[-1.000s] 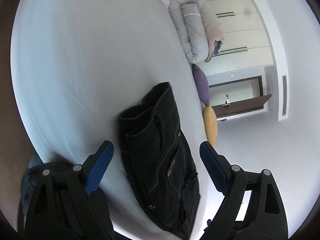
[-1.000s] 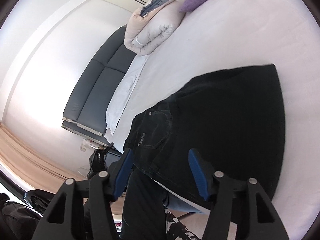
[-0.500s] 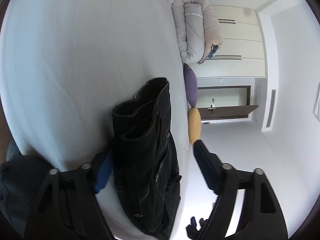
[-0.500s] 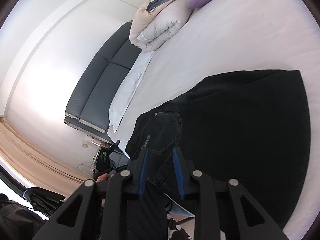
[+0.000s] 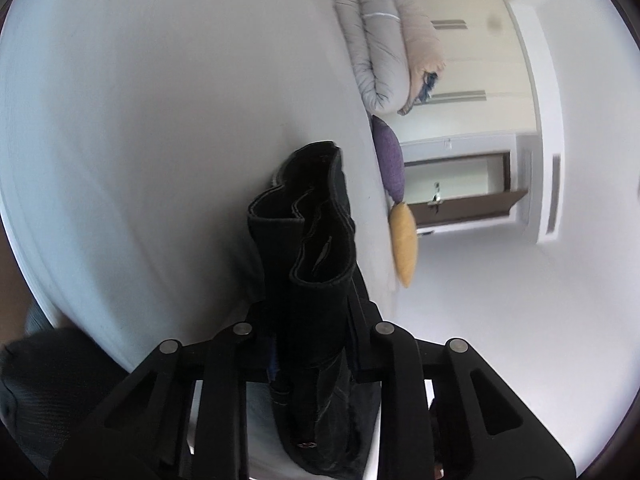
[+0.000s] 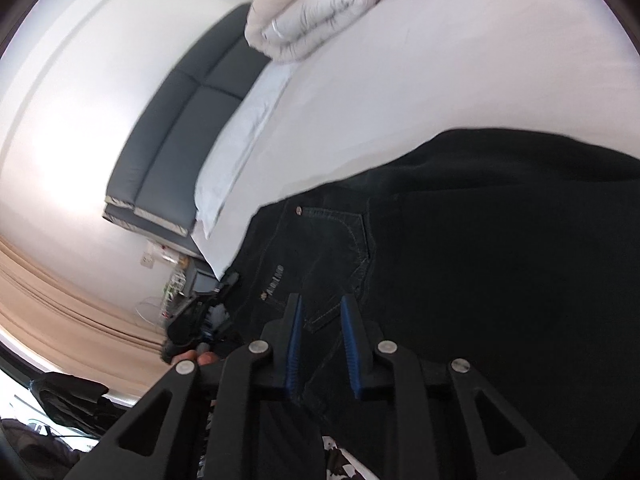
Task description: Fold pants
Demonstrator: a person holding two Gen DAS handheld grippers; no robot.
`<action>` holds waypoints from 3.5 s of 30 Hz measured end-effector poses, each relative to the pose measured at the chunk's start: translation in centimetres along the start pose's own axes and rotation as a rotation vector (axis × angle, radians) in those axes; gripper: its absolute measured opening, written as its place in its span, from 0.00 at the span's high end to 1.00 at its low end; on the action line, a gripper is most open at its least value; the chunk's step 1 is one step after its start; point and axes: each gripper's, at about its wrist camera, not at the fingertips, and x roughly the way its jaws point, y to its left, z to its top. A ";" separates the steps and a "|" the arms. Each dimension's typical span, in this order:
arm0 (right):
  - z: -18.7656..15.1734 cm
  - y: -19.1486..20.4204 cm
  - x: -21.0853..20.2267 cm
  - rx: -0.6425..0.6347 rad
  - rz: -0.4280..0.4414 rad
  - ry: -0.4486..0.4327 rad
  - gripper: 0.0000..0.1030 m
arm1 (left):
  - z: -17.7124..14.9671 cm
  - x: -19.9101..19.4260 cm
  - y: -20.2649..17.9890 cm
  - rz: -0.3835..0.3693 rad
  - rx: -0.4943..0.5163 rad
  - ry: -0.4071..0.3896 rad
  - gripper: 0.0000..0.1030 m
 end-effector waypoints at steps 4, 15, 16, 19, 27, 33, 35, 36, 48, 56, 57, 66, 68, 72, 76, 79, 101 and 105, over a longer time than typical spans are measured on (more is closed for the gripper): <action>0.8 -0.6 3.3 0.031 -0.047 0.057 0.79 | 0.0 -0.4 -2.6 0.046 0.115 -0.005 0.79; 1.2 -4.0 5.7 0.123 -0.148 0.089 1.00 | -0.8 -0.1 -9.7 0.095 0.348 -0.018 0.79; 1.2 -4.0 5.7 0.112 -0.159 0.085 1.00 | -1.1 0.0 -10.6 0.097 0.381 -0.018 0.79; 0.8 -3.9 5.6 0.084 -0.193 0.069 1.00 | -2.1 0.0 -13.1 0.097 0.455 -0.011 0.79; 0.6 -5.3 2.7 0.174 -0.058 0.011 0.93 | -5.9 3.6 -21.5 0.087 0.671 0.048 0.79; -0.2 -8.3 -7.2 0.272 0.146 -0.219 0.17 | -14.4 8.4 -27.4 0.102 0.948 0.175 0.79; -0.4 -9.6 -9.4 0.297 0.178 -0.217 0.17 | -18.4 10.2 -28.4 0.116 1.059 0.234 0.79; -0.6 -9.9 -10.1 0.295 0.184 -0.213 0.17 | -20.4 10.9 -28.5 0.125 1.110 0.260 0.79; -2.2 -13.9 -11.2 0.302 0.165 -0.138 0.17 | -34.7 16.2 -26.8 0.247 1.536 0.438 0.79; -1.6 -14.1 -9.1 0.308 0.031 -0.080 0.66 | -37.9 17.1 -26.8 0.248 1.622 0.435 0.79; -1.4 -13.6 -9.0 0.311 0.033 -0.082 0.69 | -37.8 16.7 -26.3 0.246 1.629 0.438 0.79; -1.7 -12.9 -11.8 0.210 -0.067 -0.136 0.88 | -40.1 16.7 -26.5 0.185 1.674 0.474 0.79; -1.9 -13.0 -12.8 0.195 -0.091 -0.146 0.88 | -41.2 17.0 -26.6 0.168 1.693 0.487 0.79; -2.2 -12.8 -14.1 0.175 -0.134 -0.167 0.88 | -41.6 17.0 -26.4 0.142 1.712 0.511 0.79; -2.7 -13.5 -15.2 0.185 -0.147 -0.188 0.88 | -41.7 17.0 -26.4 0.122 1.726 0.527 0.79; -2.8 -14.0 -15.8 0.196 -0.147 -0.197 0.88 | -41.8 17.0 -26.1 0.114 1.736 0.536 0.79; -7.1 -14.1 -20.3 0.248 -0.133 -0.347 0.67 | -27.4 12.6 -26.8 0.045 1.351 0.591 0.44; -6.6 -11.7 -20.3 0.200 -0.085 -0.361 0.74 | -20.2 13.8 -27.5 0.092 1.235 0.509 0.44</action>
